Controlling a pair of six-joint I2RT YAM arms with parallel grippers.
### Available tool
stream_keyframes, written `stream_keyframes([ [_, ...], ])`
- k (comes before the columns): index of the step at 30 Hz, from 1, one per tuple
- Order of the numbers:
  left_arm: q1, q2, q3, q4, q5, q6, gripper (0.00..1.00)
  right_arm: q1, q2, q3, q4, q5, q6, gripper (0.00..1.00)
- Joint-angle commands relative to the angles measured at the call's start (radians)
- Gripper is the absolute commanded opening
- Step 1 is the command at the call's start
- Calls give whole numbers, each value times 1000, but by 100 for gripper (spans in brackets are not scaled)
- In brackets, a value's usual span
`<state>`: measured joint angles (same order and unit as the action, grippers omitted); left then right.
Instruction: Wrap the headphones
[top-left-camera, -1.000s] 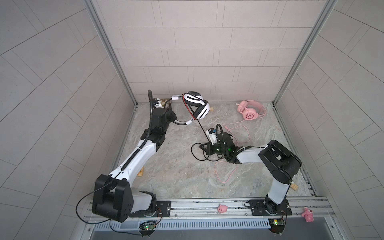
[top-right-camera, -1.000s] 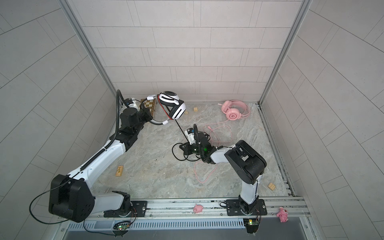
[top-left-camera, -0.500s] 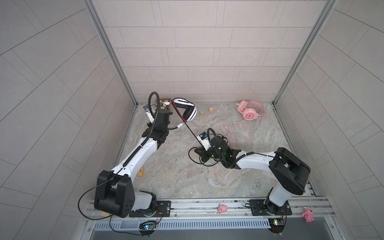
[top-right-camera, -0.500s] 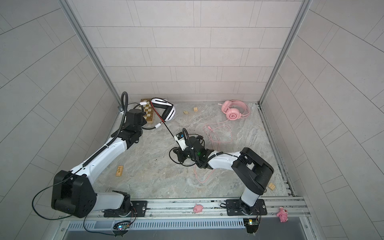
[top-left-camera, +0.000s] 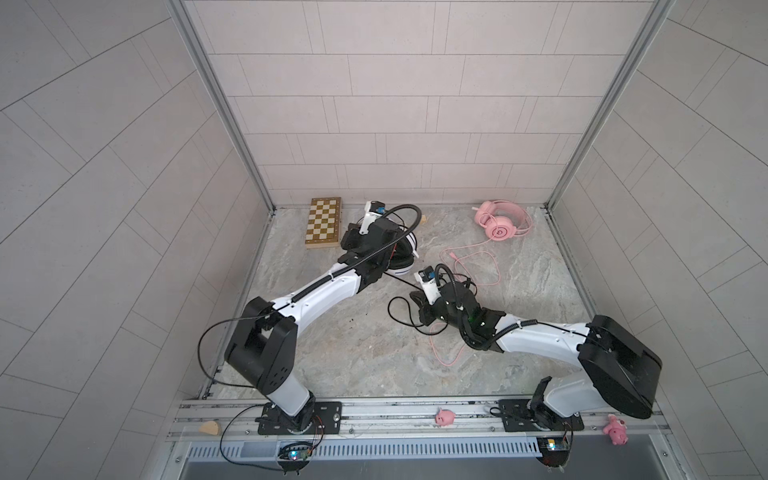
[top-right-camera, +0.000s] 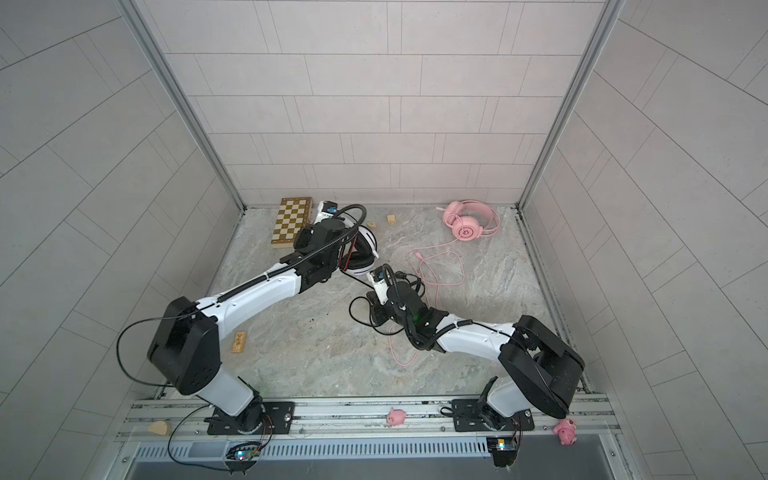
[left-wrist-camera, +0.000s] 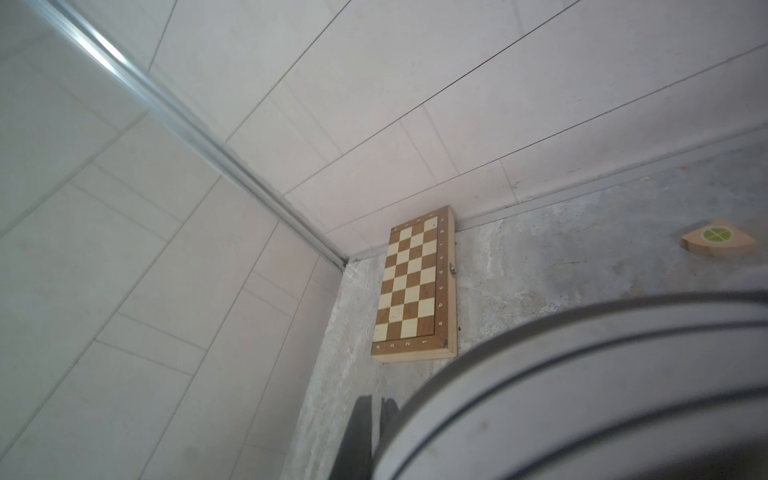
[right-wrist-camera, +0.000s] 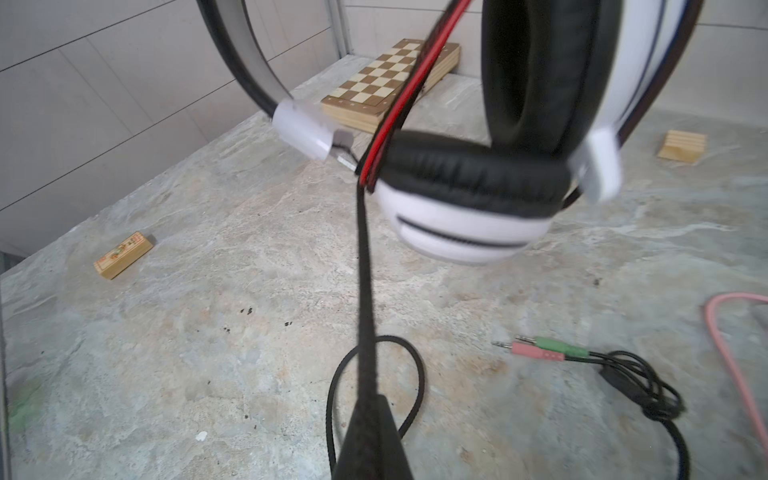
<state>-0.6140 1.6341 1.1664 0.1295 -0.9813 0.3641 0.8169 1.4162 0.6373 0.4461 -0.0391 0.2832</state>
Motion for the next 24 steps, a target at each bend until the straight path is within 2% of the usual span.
stream_keyframes([
  [1,-52,59,-53,422,-142,528,0,-24,-56,-13,4,105,-13,0],
  [4,-110,132,-97,729,-152,848,0,-66,-75,-54,5,100,17,0],
  [6,-138,175,-112,899,-145,1011,0,-104,-89,-66,9,88,45,0],
  [9,-174,184,-119,934,-134,1065,0,-165,-107,-94,29,57,101,0],
  [11,-194,154,-130,874,-126,1006,0,-209,-115,-112,45,36,133,0],
  [13,-206,100,-133,707,-106,887,0,-246,-122,-124,54,18,159,0],
  [16,-210,-11,-109,302,-7,619,0,-285,-131,-133,63,-4,171,0],
  [18,-206,-91,-61,-14,141,436,0,-302,-147,-137,57,-5,164,0],
  [19,-205,-115,-39,-115,202,389,0,-310,-156,-139,53,-5,159,0],
  [20,-204,-137,-30,-153,243,350,0,-318,-170,-141,46,-6,153,0],
  [24,-205,-155,-4,-229,316,330,0,-344,-219,-141,26,-14,141,1],
])
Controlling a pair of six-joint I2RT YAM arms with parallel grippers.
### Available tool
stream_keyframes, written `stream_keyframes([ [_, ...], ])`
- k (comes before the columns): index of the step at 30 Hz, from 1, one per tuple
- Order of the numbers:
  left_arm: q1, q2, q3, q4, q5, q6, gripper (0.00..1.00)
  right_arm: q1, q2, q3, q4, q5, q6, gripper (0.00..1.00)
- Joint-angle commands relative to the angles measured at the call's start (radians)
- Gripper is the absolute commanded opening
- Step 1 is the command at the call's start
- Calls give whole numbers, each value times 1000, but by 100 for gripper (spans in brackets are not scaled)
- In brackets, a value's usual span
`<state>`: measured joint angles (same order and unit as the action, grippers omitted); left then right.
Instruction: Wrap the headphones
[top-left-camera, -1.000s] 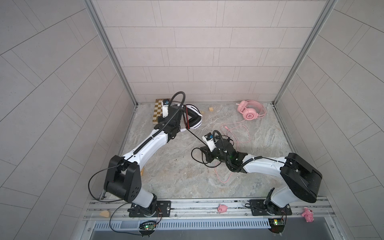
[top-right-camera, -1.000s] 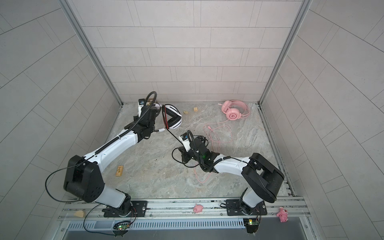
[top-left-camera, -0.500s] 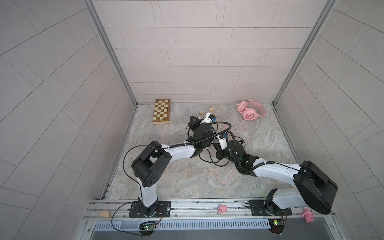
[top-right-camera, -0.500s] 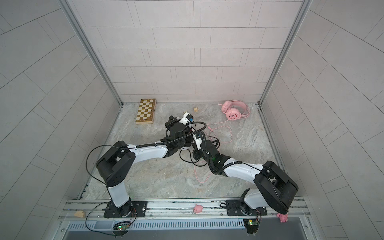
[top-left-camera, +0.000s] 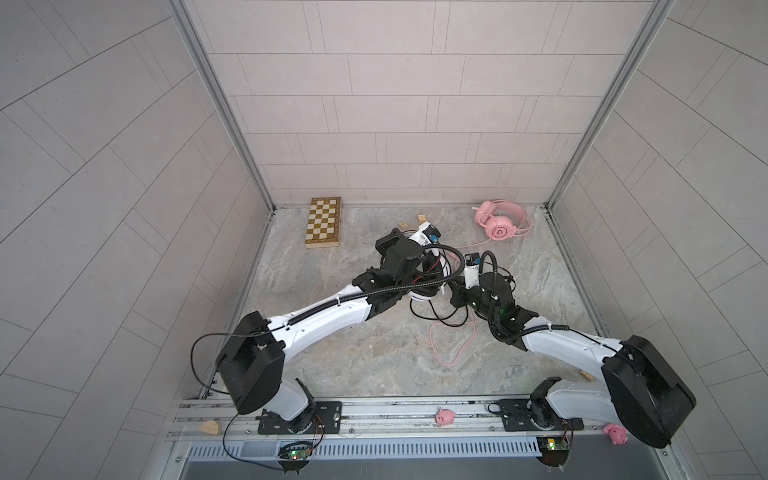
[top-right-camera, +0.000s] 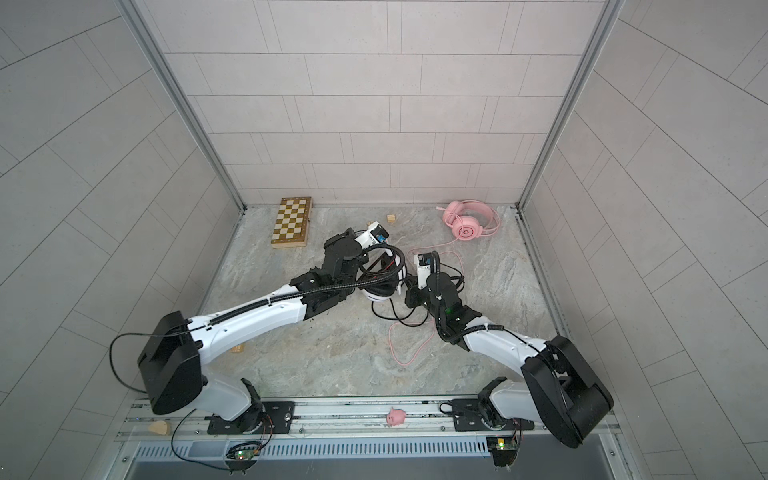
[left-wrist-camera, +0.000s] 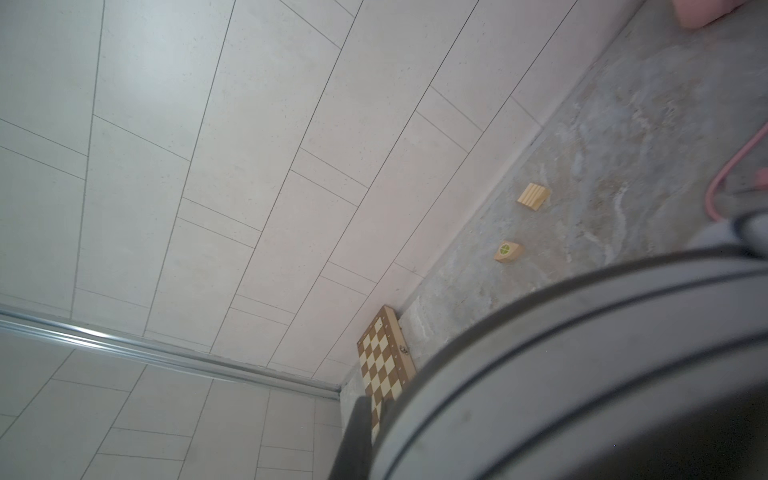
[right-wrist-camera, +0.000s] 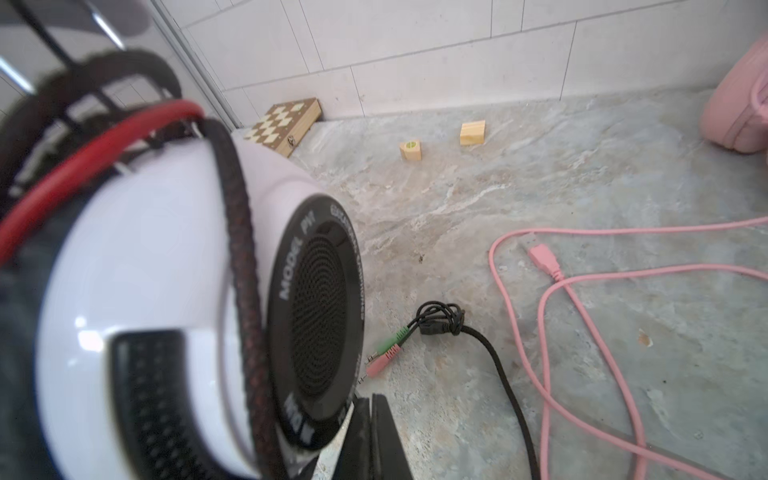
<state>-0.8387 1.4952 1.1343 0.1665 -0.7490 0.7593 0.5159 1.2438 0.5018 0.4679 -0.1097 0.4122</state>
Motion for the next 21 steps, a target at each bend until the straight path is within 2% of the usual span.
stream_keyframes([
  [1,20,-13,39,-295,98,-72,0,-46,-58,2,-5,50,6,1],
  [7,18,-3,105,-447,190,-130,0,-48,-90,154,-170,12,-45,1],
  [11,18,-41,105,-468,261,-149,0,-59,-78,280,-272,-7,-67,1],
  [14,18,-57,112,-483,298,-159,0,-82,-33,379,-341,-63,-95,2],
  [18,20,-78,117,-499,352,-173,0,-125,22,461,-398,-154,-110,4],
  [21,21,-86,131,-526,383,-176,0,-143,31,500,-439,-157,-130,8],
])
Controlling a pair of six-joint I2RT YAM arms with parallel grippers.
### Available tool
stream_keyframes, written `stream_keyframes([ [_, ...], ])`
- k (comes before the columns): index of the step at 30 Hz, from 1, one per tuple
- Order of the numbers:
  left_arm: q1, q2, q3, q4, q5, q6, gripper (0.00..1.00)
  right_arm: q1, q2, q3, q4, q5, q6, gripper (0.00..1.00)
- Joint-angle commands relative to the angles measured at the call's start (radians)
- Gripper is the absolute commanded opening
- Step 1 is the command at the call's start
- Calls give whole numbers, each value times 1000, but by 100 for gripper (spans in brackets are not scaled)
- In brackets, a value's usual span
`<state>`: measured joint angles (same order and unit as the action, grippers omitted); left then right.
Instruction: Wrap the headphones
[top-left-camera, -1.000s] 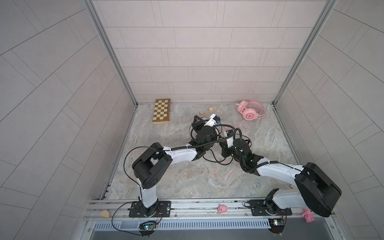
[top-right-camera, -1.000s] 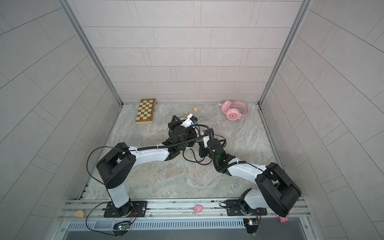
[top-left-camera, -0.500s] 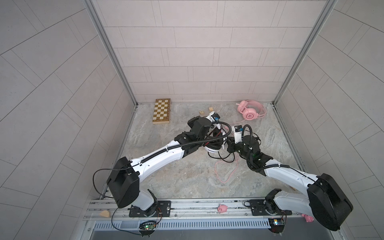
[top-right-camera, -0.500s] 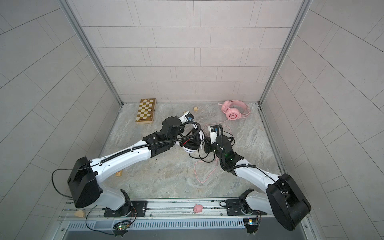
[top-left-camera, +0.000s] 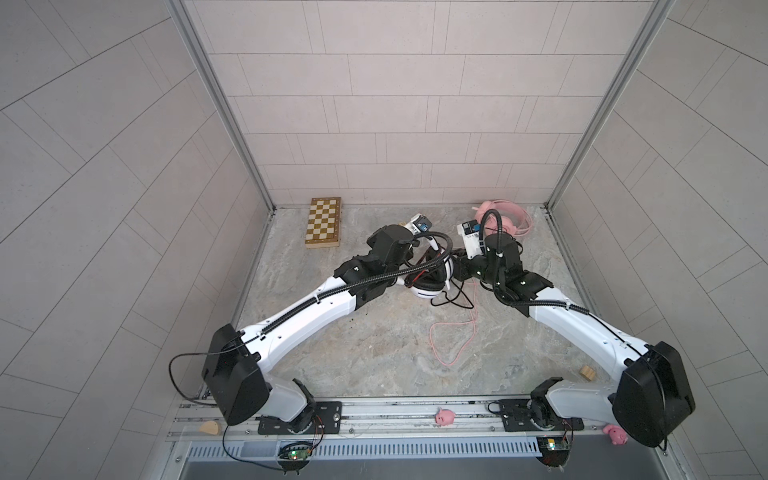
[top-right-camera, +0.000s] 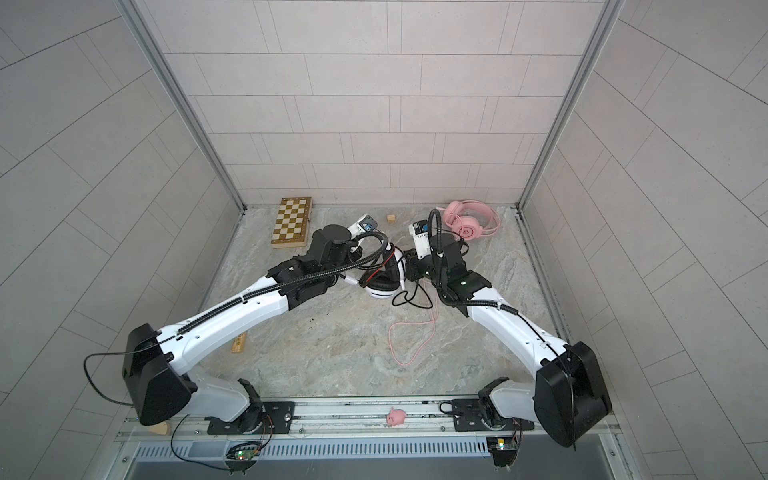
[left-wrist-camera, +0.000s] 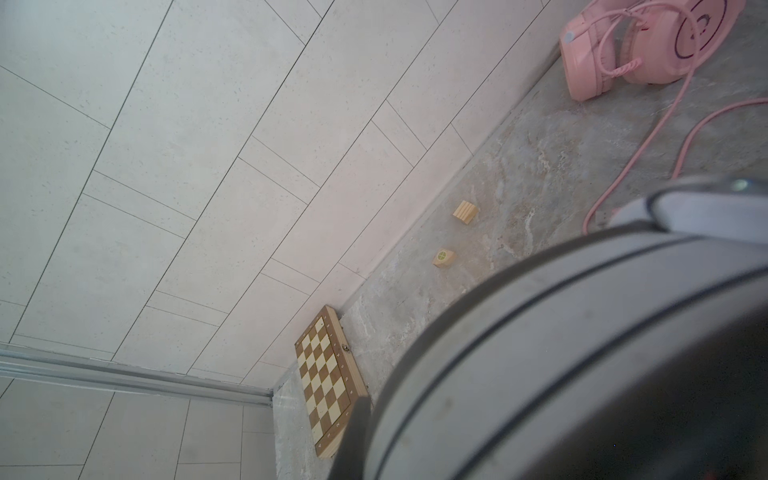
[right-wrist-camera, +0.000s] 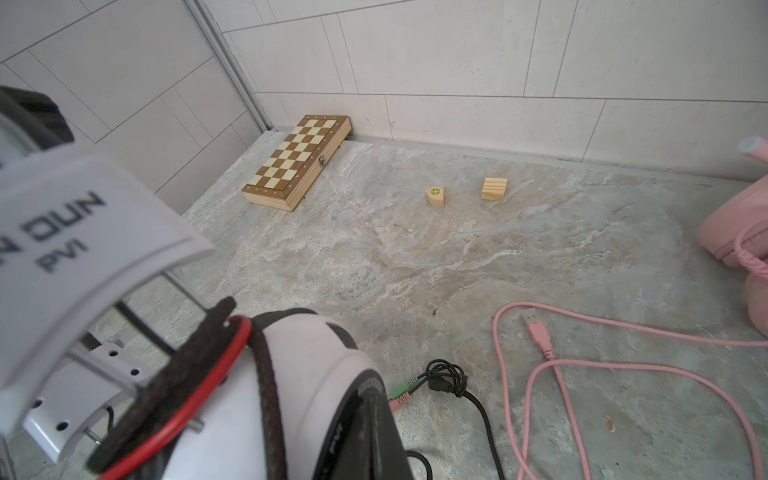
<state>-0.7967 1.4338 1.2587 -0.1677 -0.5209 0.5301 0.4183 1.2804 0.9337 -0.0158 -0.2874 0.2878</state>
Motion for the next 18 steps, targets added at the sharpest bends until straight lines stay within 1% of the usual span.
stream_keyframes([
  [1,-19,-27,13,-205,165,53,0,-48,-3,79,33,26,-13,9],
  [5,-16,-33,24,-226,190,45,0,-55,0,115,3,34,-41,11],
  [10,-8,-47,30,-228,240,21,0,-58,20,115,13,38,-37,11],
  [14,15,-83,26,-210,320,-28,0,-59,69,90,52,29,-18,11],
  [18,61,-114,24,-189,425,-87,0,-59,123,48,103,22,18,10],
])
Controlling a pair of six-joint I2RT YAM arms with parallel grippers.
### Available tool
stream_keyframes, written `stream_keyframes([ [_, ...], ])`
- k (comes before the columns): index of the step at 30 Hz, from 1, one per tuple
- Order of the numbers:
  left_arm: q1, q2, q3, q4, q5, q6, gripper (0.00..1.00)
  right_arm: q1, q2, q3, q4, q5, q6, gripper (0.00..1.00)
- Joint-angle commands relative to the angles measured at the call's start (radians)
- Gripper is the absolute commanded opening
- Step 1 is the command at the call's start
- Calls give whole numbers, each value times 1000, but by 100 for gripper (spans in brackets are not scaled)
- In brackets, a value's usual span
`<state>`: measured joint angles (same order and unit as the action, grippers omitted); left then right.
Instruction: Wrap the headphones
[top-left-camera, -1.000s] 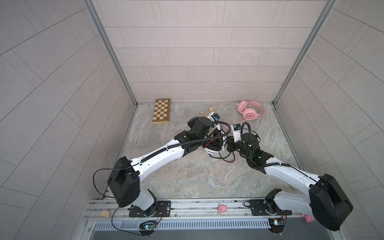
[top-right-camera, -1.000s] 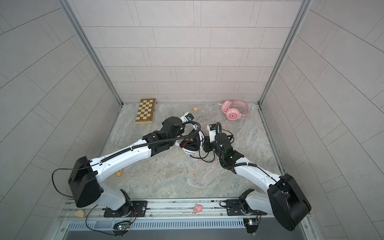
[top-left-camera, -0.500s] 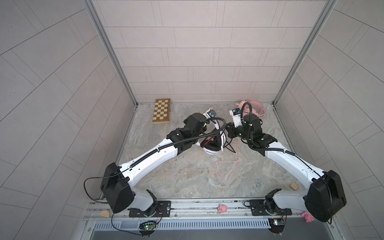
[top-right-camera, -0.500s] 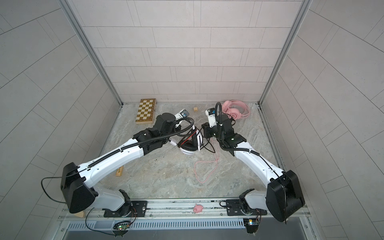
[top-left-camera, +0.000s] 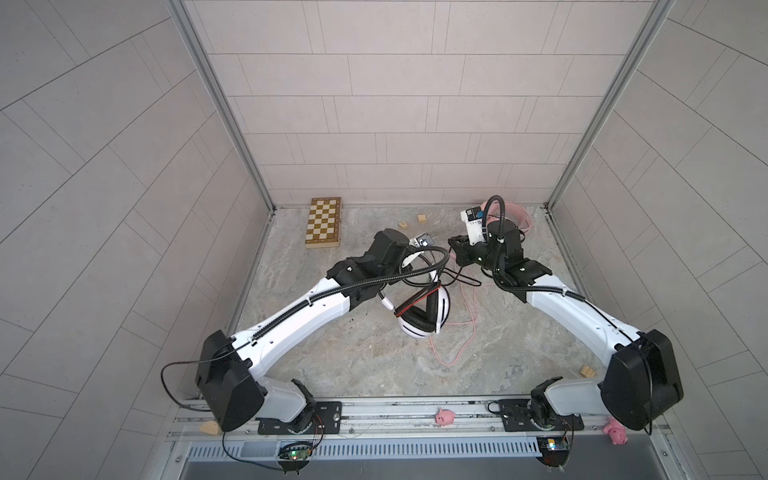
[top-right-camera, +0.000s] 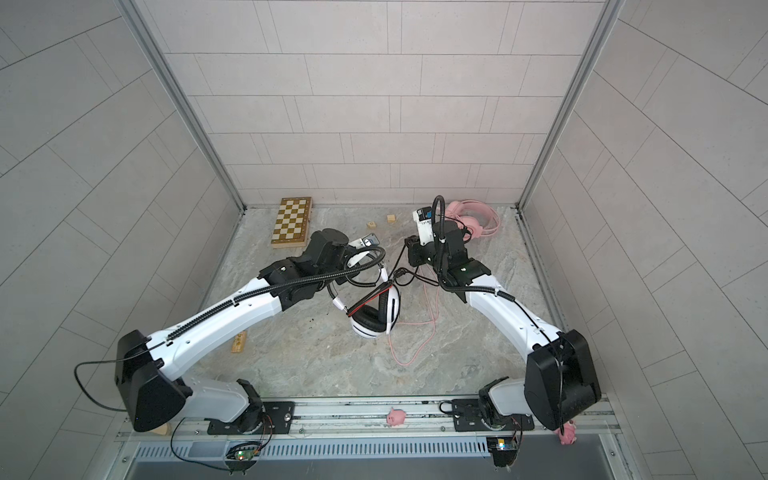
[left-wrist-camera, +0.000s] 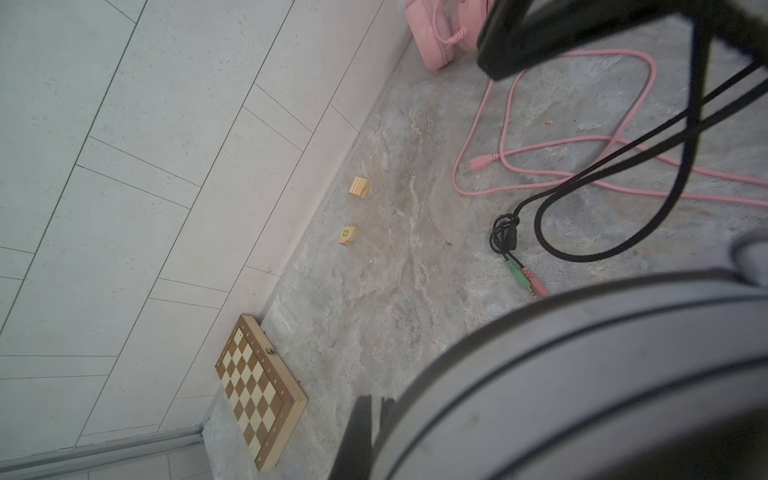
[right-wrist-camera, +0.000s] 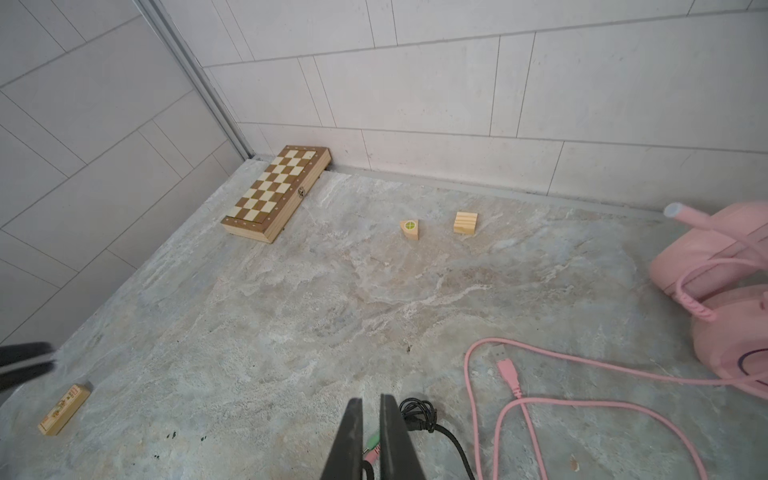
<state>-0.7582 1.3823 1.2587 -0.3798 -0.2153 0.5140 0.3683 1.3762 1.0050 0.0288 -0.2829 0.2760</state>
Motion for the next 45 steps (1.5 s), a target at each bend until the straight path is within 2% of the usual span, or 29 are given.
stream_keyframes([
  [1,36,-68,23,31,145,-86,0,-10,42,-30,71,7,37,10],
  [15,270,-162,-89,318,519,-387,0,5,230,-81,256,-131,187,10],
  [20,309,-178,-122,403,567,-453,0,26,316,-84,339,-171,257,10],
  [23,339,-190,-141,455,597,-496,0,53,378,-63,336,-173,263,11],
  [27,372,-196,-150,480,583,-522,0,98,431,-36,317,-174,261,11],
  [38,513,-228,-226,676,623,-673,0,189,485,-80,319,-142,271,14],
  [45,520,-231,-242,709,639,-684,0,230,511,-98,309,-118,269,18],
])
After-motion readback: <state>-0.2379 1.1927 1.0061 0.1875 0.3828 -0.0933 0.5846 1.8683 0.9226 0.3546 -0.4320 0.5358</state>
